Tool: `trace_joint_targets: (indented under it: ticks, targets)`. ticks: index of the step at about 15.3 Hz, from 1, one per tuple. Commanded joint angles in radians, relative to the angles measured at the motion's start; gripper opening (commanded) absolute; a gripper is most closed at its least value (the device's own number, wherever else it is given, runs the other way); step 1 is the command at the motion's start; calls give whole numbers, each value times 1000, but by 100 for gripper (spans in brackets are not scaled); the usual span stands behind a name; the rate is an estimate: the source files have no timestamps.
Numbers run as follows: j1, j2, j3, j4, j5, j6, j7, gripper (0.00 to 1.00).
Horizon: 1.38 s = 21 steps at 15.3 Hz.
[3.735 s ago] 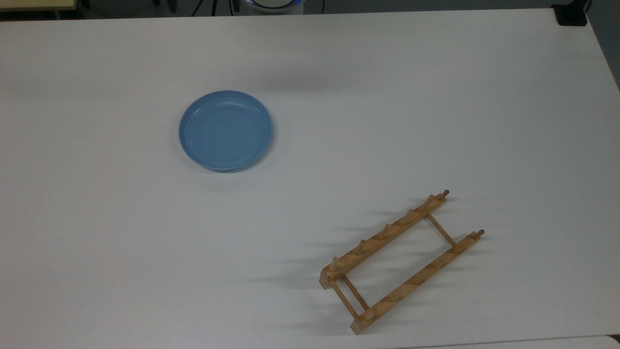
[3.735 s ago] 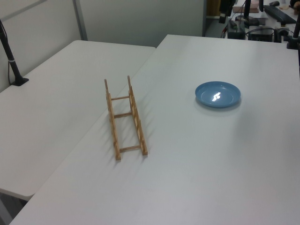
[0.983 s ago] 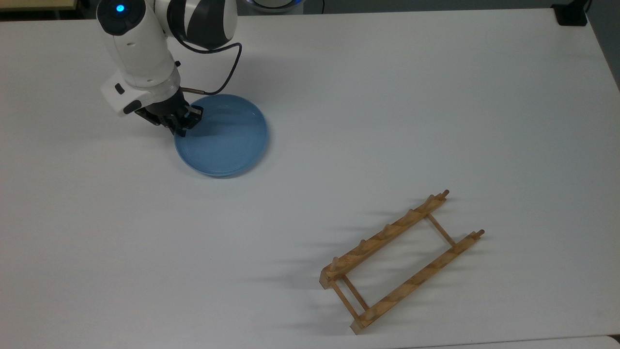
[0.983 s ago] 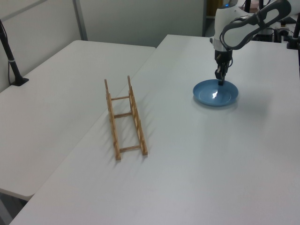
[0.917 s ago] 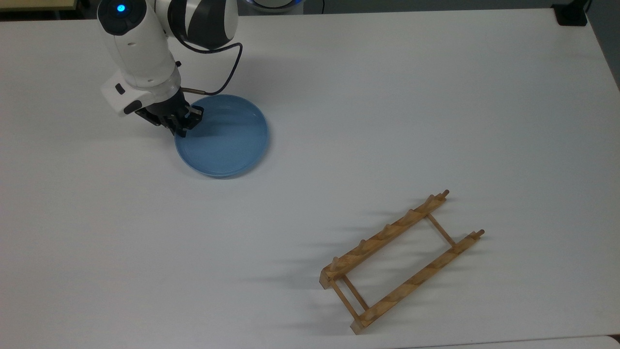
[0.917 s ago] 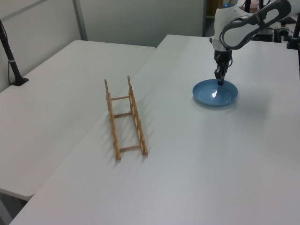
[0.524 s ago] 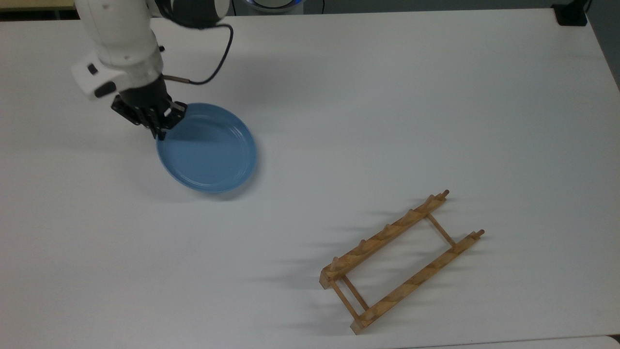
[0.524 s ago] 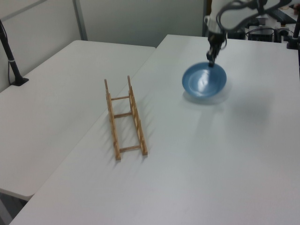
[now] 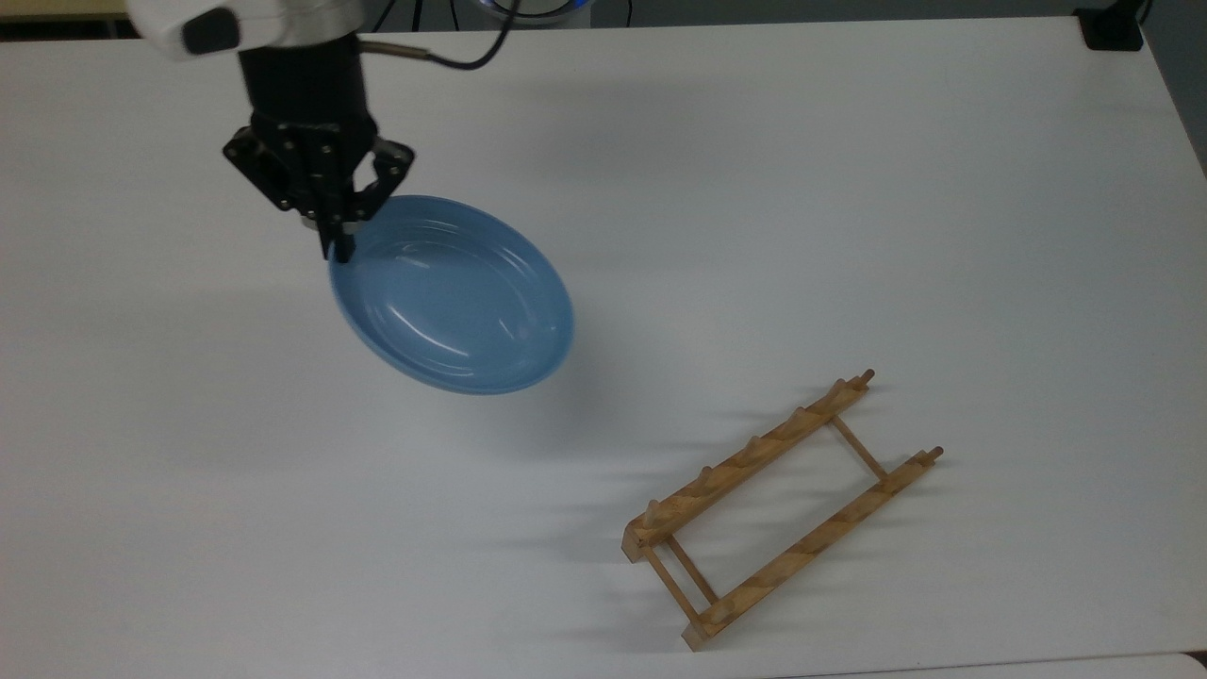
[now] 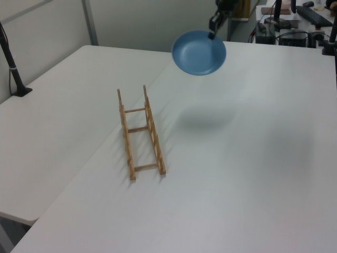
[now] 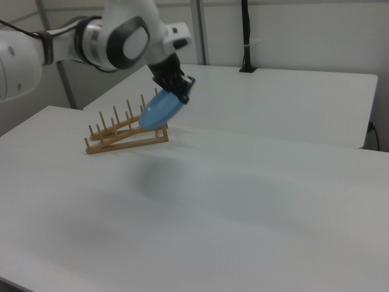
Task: Place plate in plate rack
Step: 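Close the gripper on the plate rim and tilt it up, then carry the upright plate over the wooden rack and lower it between pegs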
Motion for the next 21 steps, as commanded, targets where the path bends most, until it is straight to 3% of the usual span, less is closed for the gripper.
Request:
trace_joint_targets:
  ticks: [1,3,8,11,14,21]
  targets:
    - [62,-14,11,40,-124,91,114,0]
    - [87,-16,45,40,-247,170,232,0]
    - [156,2,99,23,-803,238,718,0]
    - [194,33,117,17,-1053,237,965,0]
    - [243,71,116,20,-1230,235,1154,0]
    - [312,186,110,68,-1548,203,1507,0]
